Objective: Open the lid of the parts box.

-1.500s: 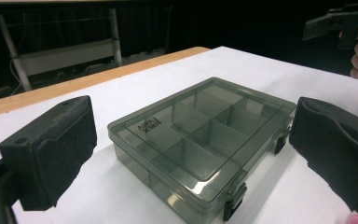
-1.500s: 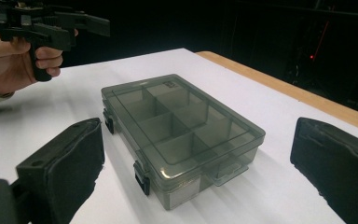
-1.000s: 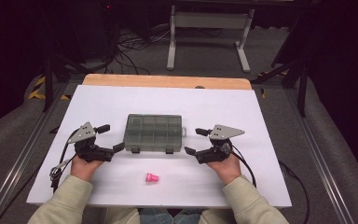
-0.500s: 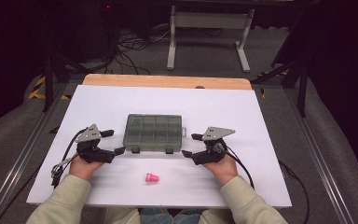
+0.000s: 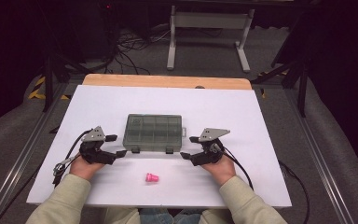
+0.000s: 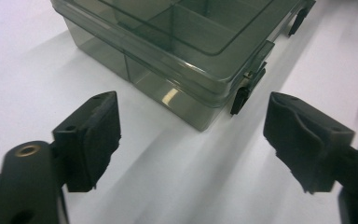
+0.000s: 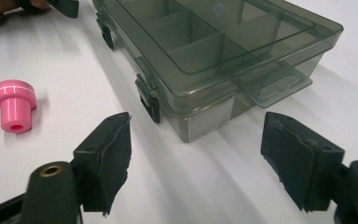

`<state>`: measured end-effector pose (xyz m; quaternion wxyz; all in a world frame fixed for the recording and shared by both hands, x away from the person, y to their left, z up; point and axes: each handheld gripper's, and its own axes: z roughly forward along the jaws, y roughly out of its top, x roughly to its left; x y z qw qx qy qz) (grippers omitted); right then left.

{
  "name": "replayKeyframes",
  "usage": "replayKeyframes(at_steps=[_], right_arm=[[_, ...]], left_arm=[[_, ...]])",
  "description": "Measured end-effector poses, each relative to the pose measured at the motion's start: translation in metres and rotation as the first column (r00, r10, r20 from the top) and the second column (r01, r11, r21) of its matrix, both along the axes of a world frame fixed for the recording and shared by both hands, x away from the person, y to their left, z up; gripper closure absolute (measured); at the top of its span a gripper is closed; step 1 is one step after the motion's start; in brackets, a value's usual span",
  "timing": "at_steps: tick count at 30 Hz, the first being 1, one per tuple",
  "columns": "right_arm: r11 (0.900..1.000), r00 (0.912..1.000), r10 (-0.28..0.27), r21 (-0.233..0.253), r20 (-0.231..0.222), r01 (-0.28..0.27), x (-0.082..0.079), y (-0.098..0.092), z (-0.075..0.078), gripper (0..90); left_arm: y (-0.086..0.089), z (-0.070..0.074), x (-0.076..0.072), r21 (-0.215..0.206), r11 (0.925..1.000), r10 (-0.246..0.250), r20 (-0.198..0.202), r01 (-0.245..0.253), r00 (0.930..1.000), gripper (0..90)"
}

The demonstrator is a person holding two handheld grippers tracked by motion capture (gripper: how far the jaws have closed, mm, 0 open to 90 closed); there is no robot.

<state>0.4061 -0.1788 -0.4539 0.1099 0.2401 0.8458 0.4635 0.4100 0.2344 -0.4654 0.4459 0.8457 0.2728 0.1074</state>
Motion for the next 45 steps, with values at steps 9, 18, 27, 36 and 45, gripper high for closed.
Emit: replayKeyframes(at_steps=[9, 18, 27, 36, 45], right_arm=[[1.0, 0.9998, 0.015, -0.019, 0.012, -0.015, 0.0006, 0.0061, 0.0007, 42.7], [1.0, 0.9995, 0.03, -0.008, -0.013, -0.03, 0.0037, 0.0057, -0.0023, 61.5], [0.999, 0.9992, 0.036, -0.003, -0.019, -0.037, 0.004, 0.0061, -0.0029, 64.9], [0.999, 0.9989, 0.04, 0.0, -0.022, -0.04, 0.0041, 0.0066, -0.0033, 67.6], [0.999, 0.9992, 0.035, -0.009, -0.02, -0.035, 0.005, 0.0066, -0.0039, 72.5]], left_arm=[[0.0, 0.0011, -0.0016, -0.007, 0.9996, -0.027, 0.006, 0.027, 0.9996, 48.2], [-0.0003, 0.0006, -0.0019, -0.002, 0.999, -0.046, -0.002, 0.046, 0.999, 62.2], [-0.001, -0.0002, -0.0016, 0.006, 0.9987, -0.051, -0.003, 0.051, 0.9987, 67.9], [-0.0006, 0.0, -0.0017, 0.008, 0.9987, -0.05, 0.001, 0.05, 0.9987, 69.8], [-0.0009, 0.0003, -0.0023, 0.008, 0.9983, -0.058, 0.003, 0.058, 0.9983, 69.2]])
